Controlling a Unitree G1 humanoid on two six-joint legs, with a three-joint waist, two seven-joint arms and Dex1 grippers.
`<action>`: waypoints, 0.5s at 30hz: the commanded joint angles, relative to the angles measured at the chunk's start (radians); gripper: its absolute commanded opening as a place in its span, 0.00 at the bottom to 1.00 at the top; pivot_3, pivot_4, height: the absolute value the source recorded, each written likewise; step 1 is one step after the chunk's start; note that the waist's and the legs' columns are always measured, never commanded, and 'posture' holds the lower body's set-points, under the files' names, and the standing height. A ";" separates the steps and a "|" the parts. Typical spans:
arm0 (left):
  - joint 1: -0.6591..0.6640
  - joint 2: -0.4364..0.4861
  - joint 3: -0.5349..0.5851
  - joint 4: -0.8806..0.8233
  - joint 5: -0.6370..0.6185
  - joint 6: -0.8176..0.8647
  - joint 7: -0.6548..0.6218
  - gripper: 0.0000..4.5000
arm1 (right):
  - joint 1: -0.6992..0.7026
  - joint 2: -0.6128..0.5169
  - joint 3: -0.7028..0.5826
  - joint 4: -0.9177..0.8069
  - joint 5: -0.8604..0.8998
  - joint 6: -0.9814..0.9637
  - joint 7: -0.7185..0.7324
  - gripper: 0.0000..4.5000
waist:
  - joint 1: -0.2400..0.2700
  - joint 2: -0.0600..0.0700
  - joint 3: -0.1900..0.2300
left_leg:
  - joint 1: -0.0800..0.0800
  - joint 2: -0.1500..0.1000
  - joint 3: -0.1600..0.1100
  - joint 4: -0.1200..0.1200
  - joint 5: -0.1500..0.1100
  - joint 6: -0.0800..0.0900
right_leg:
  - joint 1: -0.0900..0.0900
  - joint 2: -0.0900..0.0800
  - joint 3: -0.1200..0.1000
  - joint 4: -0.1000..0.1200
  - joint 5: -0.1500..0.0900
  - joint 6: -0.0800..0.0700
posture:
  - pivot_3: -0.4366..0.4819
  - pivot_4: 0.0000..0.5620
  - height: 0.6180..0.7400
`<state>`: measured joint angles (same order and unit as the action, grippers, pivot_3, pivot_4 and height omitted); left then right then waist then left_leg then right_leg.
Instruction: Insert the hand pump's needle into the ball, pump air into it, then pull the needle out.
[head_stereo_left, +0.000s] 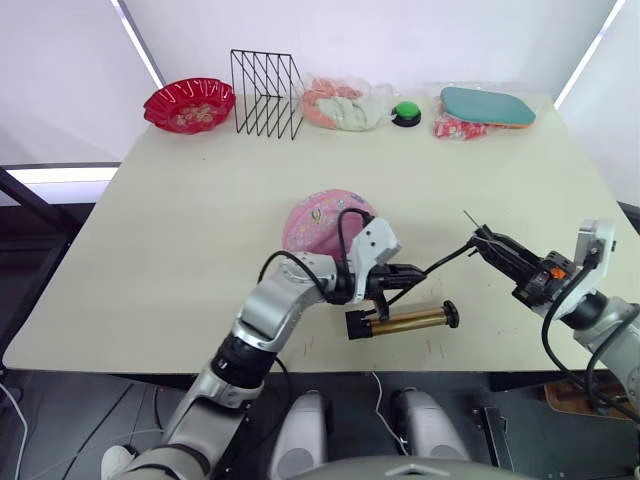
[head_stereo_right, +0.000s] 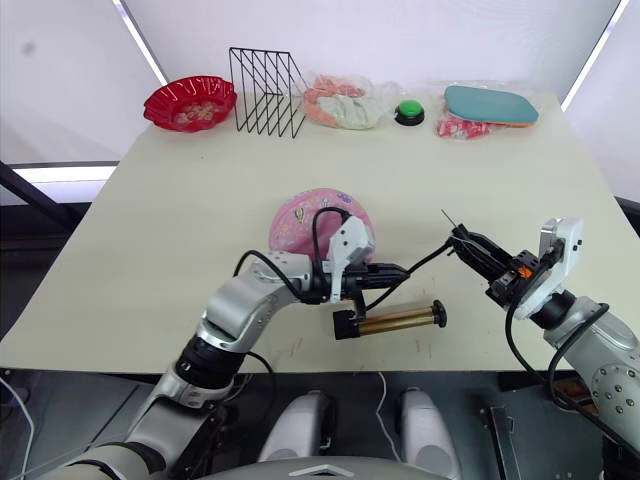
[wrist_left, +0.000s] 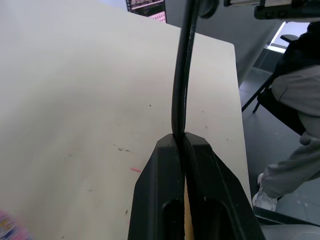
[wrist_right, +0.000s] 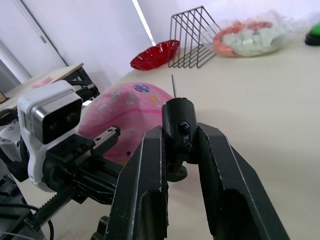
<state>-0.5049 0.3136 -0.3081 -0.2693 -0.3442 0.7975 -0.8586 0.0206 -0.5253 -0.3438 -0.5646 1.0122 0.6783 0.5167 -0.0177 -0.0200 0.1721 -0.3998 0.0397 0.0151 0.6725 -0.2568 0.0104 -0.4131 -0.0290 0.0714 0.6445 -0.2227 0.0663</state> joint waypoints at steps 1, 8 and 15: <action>-0.009 0.044 0.069 -0.139 -0.088 0.050 -0.018 0.00 | -0.029 -0.005 0.033 -0.036 0.013 0.008 -0.022 0.07 | 0.000 0.000 0.000 | 0.000 0.000 0.000 0.000 0.000 0.000 | 0.000 0.000 0.000 0.000 0.000 0.000 | 0.48 0.27 1.00; 0.064 0.168 0.170 -0.274 -0.217 0.174 -0.012 0.00 | -0.058 -0.012 0.070 -0.050 0.022 0.019 -0.054 0.07 | 0.001 0.000 0.000 | 0.000 0.000 0.000 -0.001 0.000 0.000 | -0.001 0.000 0.000 -0.001 0.000 -0.001 | 0.48 0.27 1.00; 0.120 0.148 0.143 -0.239 -0.188 0.098 0.063 0.30 | -0.067 -0.016 0.073 -0.039 0.034 0.011 -0.076 0.07 | 0.006 -0.001 0.000 | 0.000 0.000 0.000 -0.001 0.000 0.000 | 0.000 0.000 0.000 -0.001 0.000 -0.001 | 0.48 0.27 1.00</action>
<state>-0.3757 0.4734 -0.1664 -0.4979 -0.5315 0.9197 -0.8129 -0.0358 -0.5319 -0.2448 -0.5782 1.0366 0.7008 0.4446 -0.0121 -0.0210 0.1726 -0.4000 0.0397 0.0157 0.6720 -0.2568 0.0104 -0.4135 -0.0295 0.0713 0.6436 -0.2236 0.0631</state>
